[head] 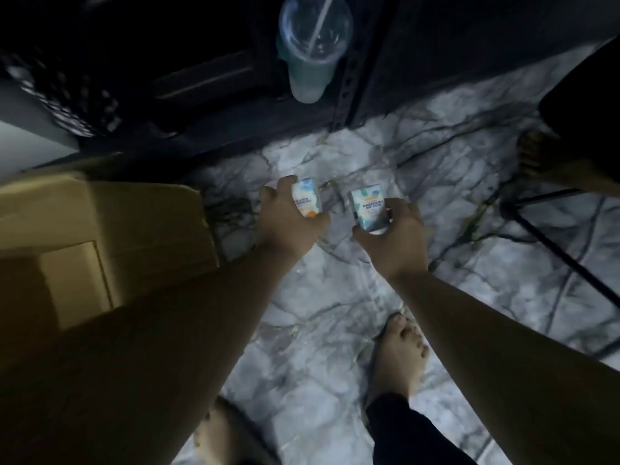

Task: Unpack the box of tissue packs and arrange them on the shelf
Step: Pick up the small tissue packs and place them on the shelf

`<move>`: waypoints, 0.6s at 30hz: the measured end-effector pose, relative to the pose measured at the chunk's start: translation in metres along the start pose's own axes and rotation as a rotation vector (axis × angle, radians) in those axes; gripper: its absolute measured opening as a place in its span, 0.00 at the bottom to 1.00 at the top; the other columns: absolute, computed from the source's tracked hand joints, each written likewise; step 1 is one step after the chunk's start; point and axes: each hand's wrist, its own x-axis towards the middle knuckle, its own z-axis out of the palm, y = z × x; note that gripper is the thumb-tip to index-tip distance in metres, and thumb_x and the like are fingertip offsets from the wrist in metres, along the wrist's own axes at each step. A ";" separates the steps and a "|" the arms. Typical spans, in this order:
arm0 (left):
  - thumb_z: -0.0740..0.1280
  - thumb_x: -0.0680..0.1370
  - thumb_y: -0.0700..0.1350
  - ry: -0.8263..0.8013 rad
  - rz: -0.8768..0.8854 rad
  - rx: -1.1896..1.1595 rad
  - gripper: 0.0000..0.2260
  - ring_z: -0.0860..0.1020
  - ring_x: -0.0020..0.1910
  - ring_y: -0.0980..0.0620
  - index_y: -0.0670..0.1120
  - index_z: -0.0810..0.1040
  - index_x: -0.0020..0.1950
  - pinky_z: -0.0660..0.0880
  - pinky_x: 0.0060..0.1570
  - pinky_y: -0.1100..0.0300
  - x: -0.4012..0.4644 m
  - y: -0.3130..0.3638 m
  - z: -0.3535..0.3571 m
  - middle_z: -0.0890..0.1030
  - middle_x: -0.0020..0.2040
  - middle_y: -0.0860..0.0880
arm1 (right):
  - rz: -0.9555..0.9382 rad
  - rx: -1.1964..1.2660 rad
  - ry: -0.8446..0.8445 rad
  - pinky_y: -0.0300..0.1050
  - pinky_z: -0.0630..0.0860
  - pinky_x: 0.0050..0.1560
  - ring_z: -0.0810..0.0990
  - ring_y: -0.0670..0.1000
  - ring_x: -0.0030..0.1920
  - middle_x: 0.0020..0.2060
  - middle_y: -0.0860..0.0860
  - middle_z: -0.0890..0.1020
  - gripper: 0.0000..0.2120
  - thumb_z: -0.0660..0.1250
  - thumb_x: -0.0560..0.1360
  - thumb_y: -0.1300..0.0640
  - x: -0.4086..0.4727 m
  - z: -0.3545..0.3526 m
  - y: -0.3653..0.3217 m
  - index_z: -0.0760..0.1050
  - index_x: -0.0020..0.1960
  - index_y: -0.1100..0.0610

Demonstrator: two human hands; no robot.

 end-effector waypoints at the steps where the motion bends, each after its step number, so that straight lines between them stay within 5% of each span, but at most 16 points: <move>1: 0.79 0.70 0.50 -0.011 0.025 -0.005 0.36 0.76 0.58 0.45 0.52 0.69 0.76 0.67 0.51 0.64 -0.017 0.010 -0.015 0.67 0.69 0.44 | -0.005 -0.005 0.002 0.39 0.67 0.47 0.78 0.56 0.52 0.51 0.49 0.73 0.25 0.81 0.66 0.53 -0.012 -0.016 -0.014 0.78 0.59 0.58; 5: 0.78 0.72 0.48 -0.066 0.112 -0.059 0.37 0.72 0.53 0.54 0.51 0.67 0.79 0.64 0.49 0.70 -0.089 0.053 -0.089 0.65 0.69 0.46 | -0.032 -0.003 0.012 0.35 0.64 0.46 0.75 0.50 0.52 0.52 0.48 0.73 0.26 0.81 0.68 0.54 -0.062 -0.089 -0.078 0.77 0.63 0.58; 10: 0.78 0.71 0.49 -0.049 0.121 -0.101 0.36 0.73 0.55 0.54 0.54 0.68 0.76 0.68 0.52 0.66 -0.186 0.109 -0.200 0.67 0.66 0.49 | -0.079 0.016 0.000 0.43 0.72 0.49 0.78 0.53 0.55 0.53 0.49 0.75 0.28 0.80 0.69 0.51 -0.126 -0.181 -0.178 0.76 0.64 0.57; 16: 0.78 0.71 0.48 0.017 0.095 -0.156 0.31 0.71 0.43 0.61 0.54 0.71 0.71 0.66 0.37 0.72 -0.297 0.137 -0.341 0.67 0.60 0.52 | -0.168 0.052 -0.044 0.45 0.72 0.52 0.76 0.53 0.58 0.54 0.47 0.74 0.25 0.79 0.71 0.52 -0.211 -0.275 -0.303 0.75 0.63 0.55; 18: 0.79 0.71 0.47 0.053 0.093 -0.172 0.30 0.69 0.41 0.62 0.54 0.71 0.70 0.66 0.38 0.66 -0.332 0.136 -0.383 0.68 0.60 0.51 | -0.202 0.043 -0.053 0.42 0.70 0.50 0.75 0.50 0.56 0.54 0.47 0.75 0.24 0.79 0.71 0.51 -0.238 -0.297 -0.340 0.75 0.63 0.53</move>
